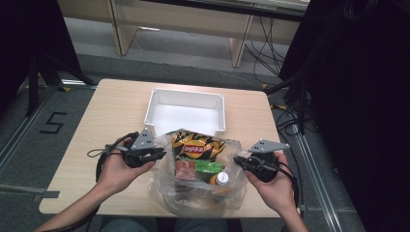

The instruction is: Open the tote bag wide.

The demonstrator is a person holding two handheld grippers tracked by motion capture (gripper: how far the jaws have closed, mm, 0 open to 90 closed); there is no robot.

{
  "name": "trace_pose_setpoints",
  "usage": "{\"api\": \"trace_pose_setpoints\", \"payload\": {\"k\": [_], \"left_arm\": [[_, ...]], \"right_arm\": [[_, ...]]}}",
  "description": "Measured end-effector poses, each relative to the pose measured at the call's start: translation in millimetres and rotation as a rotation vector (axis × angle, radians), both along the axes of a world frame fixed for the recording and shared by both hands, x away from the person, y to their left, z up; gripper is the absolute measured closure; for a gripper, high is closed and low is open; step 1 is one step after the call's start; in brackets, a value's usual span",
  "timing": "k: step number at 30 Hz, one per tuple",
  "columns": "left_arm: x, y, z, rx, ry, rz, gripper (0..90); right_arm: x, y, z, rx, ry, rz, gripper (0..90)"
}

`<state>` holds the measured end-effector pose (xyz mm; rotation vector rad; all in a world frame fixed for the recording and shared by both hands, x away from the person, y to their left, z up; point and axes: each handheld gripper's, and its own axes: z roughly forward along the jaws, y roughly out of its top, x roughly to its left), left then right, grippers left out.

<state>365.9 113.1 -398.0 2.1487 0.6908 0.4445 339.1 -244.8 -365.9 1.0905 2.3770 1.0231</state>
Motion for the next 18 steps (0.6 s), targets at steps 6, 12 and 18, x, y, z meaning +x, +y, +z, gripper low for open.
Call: {"api": "trace_pose_setpoints", "payload": {"k": [6, 12, 18], "left_arm": [[-0.1, -2.2, -8.1, 0.017, 0.016, 0.003, 84.5], [-0.5, -1.7, -14.7, 0.072, 0.02, -0.005, 87.4], [1.3, -2.1, -22.0, 0.105, 0.026, -0.008, 88.1]], "right_arm": [[0.1, 0.4, -8.4, -0.01, 0.017, -0.002, 88.7], [-0.1, -3.0, -25.5, -0.02, 0.046, -0.006, 88.8], [0.3, -5.3, -40.6, -0.014, 0.05, -0.02, 88.8]]}}
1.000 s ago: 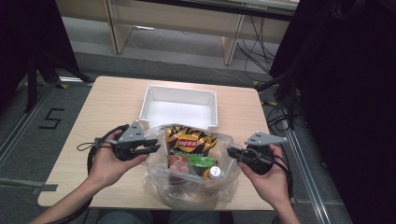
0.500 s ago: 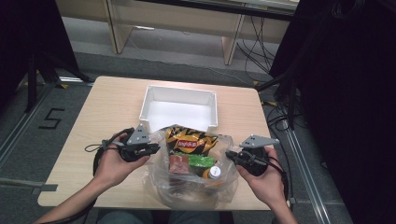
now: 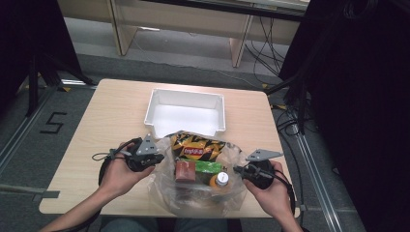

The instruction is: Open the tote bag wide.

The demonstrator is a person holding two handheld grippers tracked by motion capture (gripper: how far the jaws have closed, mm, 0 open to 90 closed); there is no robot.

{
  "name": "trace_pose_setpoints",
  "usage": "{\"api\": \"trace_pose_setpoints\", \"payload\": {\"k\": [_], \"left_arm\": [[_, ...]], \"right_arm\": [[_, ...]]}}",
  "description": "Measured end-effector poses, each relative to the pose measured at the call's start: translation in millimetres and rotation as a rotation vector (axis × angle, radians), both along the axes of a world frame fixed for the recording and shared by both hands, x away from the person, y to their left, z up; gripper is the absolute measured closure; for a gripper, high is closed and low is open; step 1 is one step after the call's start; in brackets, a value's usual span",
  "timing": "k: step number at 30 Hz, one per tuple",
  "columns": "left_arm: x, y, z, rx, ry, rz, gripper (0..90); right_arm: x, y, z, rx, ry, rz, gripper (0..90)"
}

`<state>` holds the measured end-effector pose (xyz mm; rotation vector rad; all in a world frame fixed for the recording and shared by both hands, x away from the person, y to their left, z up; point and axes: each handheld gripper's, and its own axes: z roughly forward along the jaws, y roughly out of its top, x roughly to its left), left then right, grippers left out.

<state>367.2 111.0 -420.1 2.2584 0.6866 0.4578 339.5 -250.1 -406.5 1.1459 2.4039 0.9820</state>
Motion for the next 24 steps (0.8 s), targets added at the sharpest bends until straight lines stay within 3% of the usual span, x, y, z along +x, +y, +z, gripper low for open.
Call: {"api": "trace_pose_setpoints", "payload": {"k": [5, 6, 7, 9, 11, 17, 18, 19, 20, 21, 22, 24], "left_arm": [[1.8, 1.8, -3.9, 0.038, -0.009, 0.001, 88.0], [2.7, 2.8, -3.5, 0.05, -0.02, -0.004, 88.1], [3.2, 3.3, -3.5, 0.055, -0.023, -0.005, 88.1], [2.8, 3.6, -4.8, 0.051, -0.013, 0.006, 88.2], [2.9, 3.6, -6.3, 0.047, -0.01, 0.009, 88.2], [2.3, 4.2, -5.1, 0.036, -0.01, 0.006, 87.8], [1.1, 4.5, -3.2, 0.031, -0.016, 0.003, 87.8], [-1.0, 4.4, -0.6, 0.001, -0.019, 0.008, 86.9], [-1.3, 5.2, 1.6, 0.005, -0.034, -0.003, 86.4], [-3.5, 3.2, 1.3, -0.043, -0.033, 0.022, 85.8], [-4.2, 5.4, 5.8, -0.015, -0.05, 0.001, 84.9], [-6.7, 4.6, 8.5, -0.052, -0.058, 0.012, 83.0]], "right_arm": [[-0.9, 2.9, -22.6, -0.051, 0.114, 0.003, 88.6], [0.5, 3.0, -27.3, -0.053, 0.087, 0.002, 88.6], [0.8, 2.2, -27.0, -0.063, 0.126, -0.002, 88.5], [3.1, 0.5, -31.0, -0.086, 0.104, 0.009, 88.5], [3.2, 0.5, -30.3, -0.084, 0.124, -0.008, 88.2], [5.3, 0.5, -34.7, -0.075, 0.111, -0.008, 86.3], [4.7, 0.0, -31.1, -0.08, 0.135, -0.007, 85.3], [3.7, -0.4, -27.1, -0.05, 0.109, -0.012, 82.6], [3.2, -0.2, -26.1, -0.034, 0.092, -0.02, 81.2], [3.6, -1.7, -22.5, -0.039, 0.085, -0.007, 79.8], [2.7, -2.3, -18.3, -0.034, 0.072, 0.0, 77.7], [1.5, -2.4, -12.2, -0.006, 0.031, 0.0, 75.0]]}}
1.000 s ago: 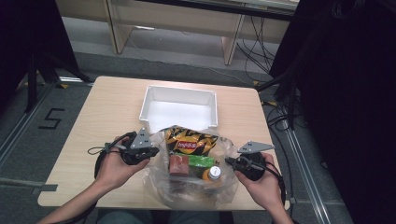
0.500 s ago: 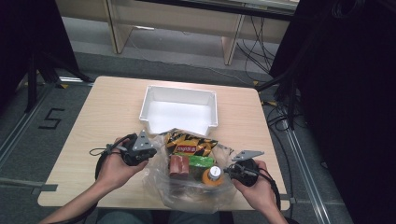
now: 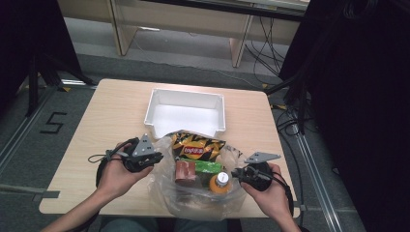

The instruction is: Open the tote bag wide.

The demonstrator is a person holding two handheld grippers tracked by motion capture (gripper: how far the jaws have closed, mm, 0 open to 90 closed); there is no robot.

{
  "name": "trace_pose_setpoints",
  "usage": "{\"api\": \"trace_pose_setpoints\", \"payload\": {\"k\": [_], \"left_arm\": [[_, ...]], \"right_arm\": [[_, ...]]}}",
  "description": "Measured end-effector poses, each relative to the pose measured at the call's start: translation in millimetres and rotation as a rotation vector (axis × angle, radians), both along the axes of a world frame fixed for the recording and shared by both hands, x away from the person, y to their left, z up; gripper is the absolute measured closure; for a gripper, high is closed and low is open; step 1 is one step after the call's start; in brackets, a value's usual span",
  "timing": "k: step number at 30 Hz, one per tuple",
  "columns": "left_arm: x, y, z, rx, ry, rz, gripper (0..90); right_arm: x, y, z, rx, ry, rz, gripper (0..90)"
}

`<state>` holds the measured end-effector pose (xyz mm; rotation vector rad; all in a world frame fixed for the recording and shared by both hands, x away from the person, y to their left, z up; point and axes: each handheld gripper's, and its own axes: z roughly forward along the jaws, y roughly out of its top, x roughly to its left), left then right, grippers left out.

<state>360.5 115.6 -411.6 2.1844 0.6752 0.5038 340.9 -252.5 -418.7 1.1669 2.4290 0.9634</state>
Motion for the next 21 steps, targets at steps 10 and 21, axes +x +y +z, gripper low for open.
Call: {"api": "trace_pose_setpoints", "payload": {"k": [10, 21], "left_arm": [[-12.2, 6.5, 22.7, -0.07, -0.054, 0.011, 71.7], [-15.5, 7.3, 51.7, -0.161, -0.136, 0.019, 50.1]], "right_arm": [[-6.9, 3.3, 33.8, 0.05, -0.084, 0.005, 66.9], [7.3, 2.4, 52.0, 0.068, -0.154, -0.004, 60.9]]}}
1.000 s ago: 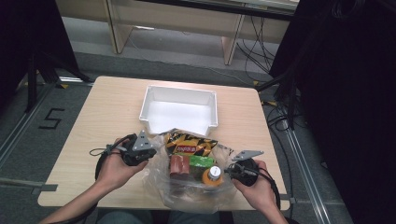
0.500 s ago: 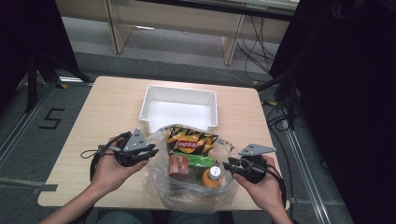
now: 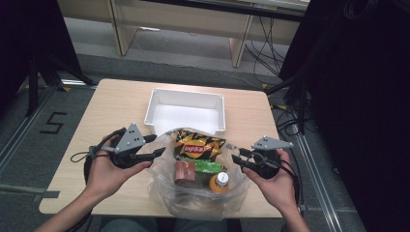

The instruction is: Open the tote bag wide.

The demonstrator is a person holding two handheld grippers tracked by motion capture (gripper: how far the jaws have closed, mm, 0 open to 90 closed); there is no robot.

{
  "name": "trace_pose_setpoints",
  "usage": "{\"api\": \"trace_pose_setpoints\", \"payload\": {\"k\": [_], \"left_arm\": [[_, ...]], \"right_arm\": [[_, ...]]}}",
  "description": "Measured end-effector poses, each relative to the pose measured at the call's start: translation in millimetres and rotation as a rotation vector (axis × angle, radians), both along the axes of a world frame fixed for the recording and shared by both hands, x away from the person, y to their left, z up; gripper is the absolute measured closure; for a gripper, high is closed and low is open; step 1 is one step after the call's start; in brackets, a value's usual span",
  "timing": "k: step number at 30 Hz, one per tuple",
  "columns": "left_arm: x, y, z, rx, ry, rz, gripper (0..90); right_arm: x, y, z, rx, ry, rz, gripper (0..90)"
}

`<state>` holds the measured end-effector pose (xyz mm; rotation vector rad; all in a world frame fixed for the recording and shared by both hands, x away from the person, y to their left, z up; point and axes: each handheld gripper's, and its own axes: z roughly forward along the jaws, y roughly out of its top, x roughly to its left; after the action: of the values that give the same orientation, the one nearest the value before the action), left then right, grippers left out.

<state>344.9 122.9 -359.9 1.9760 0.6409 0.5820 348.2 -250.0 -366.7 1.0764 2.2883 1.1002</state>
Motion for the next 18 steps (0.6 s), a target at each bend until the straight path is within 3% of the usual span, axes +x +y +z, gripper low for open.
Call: {"api": "trace_pose_setpoints", "payload": {"k": [1, 5, 10, 13, 15, 18], "left_arm": [[1.4, -1.9, 1.2, -0.003, -0.004, -0.006, 47.7], [11.2, -9.6, 3.0, 0.03, -0.008, -0.032, 41.2], [30.8, -8.4, -6.6, 0.04, 0.077, -0.044, 40.6], [35.4, -6.8, -9.9, 0.057, 0.108, -0.054, 46.3], [36.1, -6.4, -10.7, 0.055, 0.114, -0.055, 57.2], [38.0, -4.1, -10.0, 0.049, 0.104, -0.055, 72.5]], "right_arm": [[0.5, 1.4, 2.8, 0.01, 0.016, -0.012, 60.3], [9.4, 1.3, 9.0, 0.008, -0.025, -0.006, 58.9], [17.3, 4.8, 10.7, 0.012, -0.026, -0.005, 58.4], [18.9, 6.0, 9.1, 0.024, -0.003, -0.018, 58.4], [20.8, 6.0, 7.3, 0.024, -0.013, -0.018, 58.4], [25.8, 6.5, 3.4, 0.013, 0.005, -0.017, 58.7]]}}
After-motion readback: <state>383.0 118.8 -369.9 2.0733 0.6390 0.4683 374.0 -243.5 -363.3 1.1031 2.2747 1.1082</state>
